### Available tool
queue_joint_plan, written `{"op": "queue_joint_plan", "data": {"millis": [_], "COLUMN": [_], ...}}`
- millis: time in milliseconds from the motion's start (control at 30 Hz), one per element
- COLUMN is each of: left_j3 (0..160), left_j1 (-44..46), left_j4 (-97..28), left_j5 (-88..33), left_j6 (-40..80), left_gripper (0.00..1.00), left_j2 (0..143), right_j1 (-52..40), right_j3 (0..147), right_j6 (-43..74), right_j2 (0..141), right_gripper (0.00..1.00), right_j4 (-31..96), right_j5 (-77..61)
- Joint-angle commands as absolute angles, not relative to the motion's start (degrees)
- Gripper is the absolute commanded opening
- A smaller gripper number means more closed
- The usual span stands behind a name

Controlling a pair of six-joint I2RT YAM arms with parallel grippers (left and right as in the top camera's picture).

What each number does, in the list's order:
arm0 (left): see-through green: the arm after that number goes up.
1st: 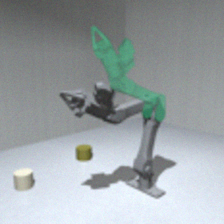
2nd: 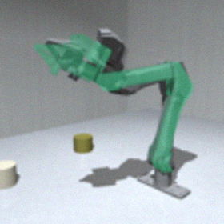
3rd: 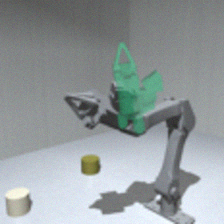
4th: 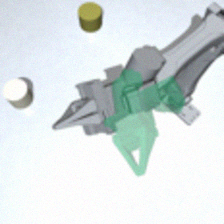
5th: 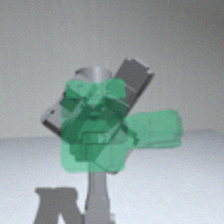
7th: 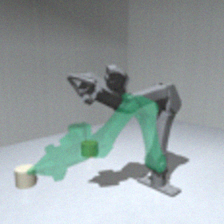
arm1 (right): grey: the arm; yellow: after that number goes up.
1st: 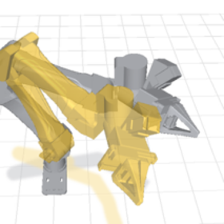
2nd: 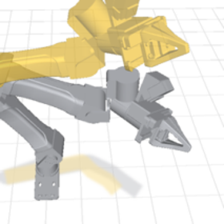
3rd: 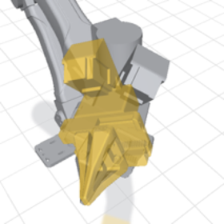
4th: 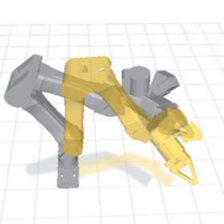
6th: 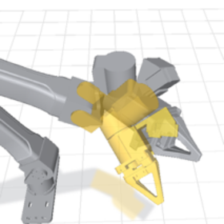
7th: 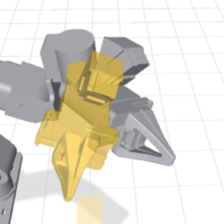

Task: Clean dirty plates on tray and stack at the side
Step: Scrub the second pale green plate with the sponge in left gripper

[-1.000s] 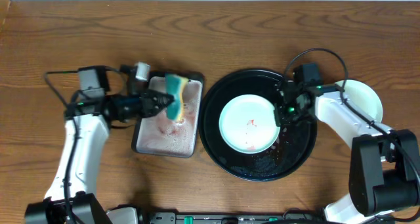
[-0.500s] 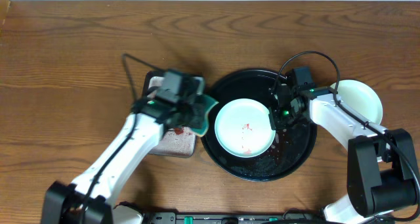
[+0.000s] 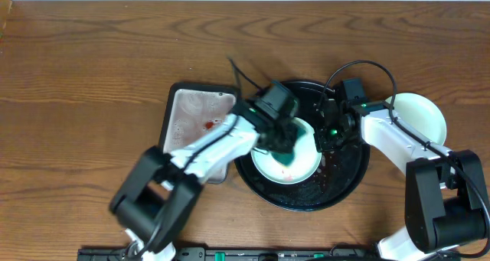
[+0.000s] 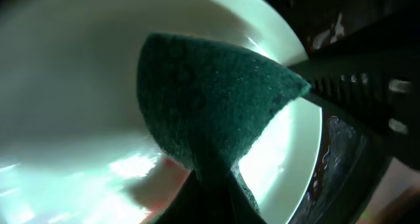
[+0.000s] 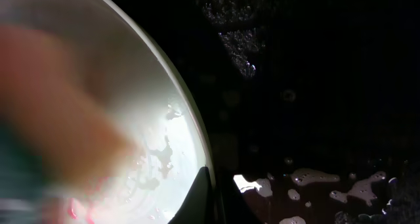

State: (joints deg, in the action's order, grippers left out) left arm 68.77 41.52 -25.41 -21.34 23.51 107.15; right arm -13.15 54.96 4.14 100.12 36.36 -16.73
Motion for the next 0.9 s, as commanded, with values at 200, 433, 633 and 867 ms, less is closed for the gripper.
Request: {"op": "queue_joint_plan", "data": {"millis": [200, 433, 633, 867], "left_j3": [70.0, 70.1, 69.8, 68.2], "left_j1": [43.0, 38.7, 41.4, 45.6], "left_j4": [-28.0, -34.7, -30.2, -24.4], "left_j5": [-9.6, 1.0, -8.6, -8.4], "left_j6": [30.2, 31.8, 34.1, 40.8], "left_gripper": [0.07, 0.07, 0.07, 0.07], "left_j2": [112.0, 107.5, 103.0, 108.0], "right_j1": [-13.6, -13.6, -13.6, -13.6], "right_j3": [54.6, 54.6, 54.6, 54.6], "right_j6": [4.7, 4.7, 4.7, 4.7], "right_j2": [100.4, 100.4, 100.4, 100.4], "right_gripper": [0.01, 0.01, 0.01, 0.01], "right_j4": [36.7, 36.9, 36.9, 37.1], "right_j5": [-17.0, -16.9, -17.0, -16.9]}}
